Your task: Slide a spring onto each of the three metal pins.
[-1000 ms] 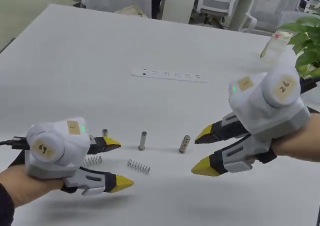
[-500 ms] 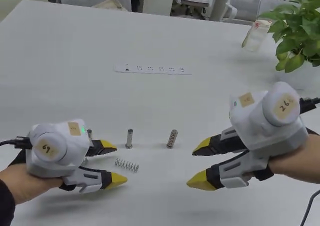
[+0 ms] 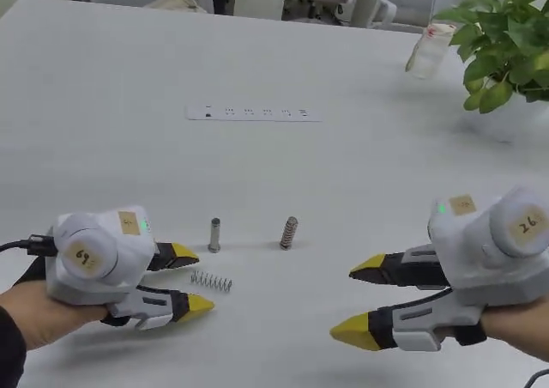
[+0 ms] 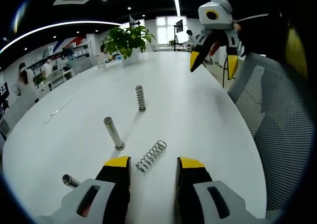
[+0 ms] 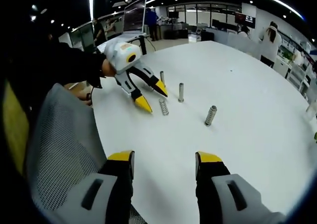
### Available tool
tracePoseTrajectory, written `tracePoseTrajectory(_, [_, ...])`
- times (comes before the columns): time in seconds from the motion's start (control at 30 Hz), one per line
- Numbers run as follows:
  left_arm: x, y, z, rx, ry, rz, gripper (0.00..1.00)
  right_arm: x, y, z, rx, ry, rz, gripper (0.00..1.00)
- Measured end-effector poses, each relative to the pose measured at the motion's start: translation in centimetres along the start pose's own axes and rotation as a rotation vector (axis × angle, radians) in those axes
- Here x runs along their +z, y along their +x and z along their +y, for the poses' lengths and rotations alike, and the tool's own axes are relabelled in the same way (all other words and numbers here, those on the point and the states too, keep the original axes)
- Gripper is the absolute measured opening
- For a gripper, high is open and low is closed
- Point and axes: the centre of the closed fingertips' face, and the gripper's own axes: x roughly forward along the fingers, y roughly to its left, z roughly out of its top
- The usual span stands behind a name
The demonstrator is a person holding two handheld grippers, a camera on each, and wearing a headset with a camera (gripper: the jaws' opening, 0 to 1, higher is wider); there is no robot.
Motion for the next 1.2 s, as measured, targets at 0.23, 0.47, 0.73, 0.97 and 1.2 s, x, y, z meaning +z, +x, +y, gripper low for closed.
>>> tracePoseTrajectory(0.23, [-0.1, 0.2, -0.1, -0.004, 0.012, 0.015, 0.29, 0.8, -0.8, -1.1, -0.048, 0.047, -0.089, 0.59])
tracePoseTrajectory(0.47, [-0.3, 0.3, 0.0, -0.003, 0.012, 0.029, 0.26, 0.9, -1.1, -1.9, -0.085, 0.076, -0.119, 0.69])
tracePoseTrajectory(0.73, [-0.9, 0.2, 0.2, 0.006, -0.006, 0.056, 0.20, 1.0, -1.2, -2.4, -0.104, 0.084, -0.132, 0.77])
tracePoseTrajectory(0.97, [-1.0, -0.2, 0.0, 0.005, -0.042, 0.064, 0.14, 1.0, -1.2, -2.5, -0.101, 0.086, -0.135, 0.77])
tracePoseTrajectory(1.2, [-1.1, -0.3, -0.3, 0.008, -0.038, 0.074, 0.09, 1.0, -1.2, -2.5, -0.094, 0.086, -0.137, 0.76])
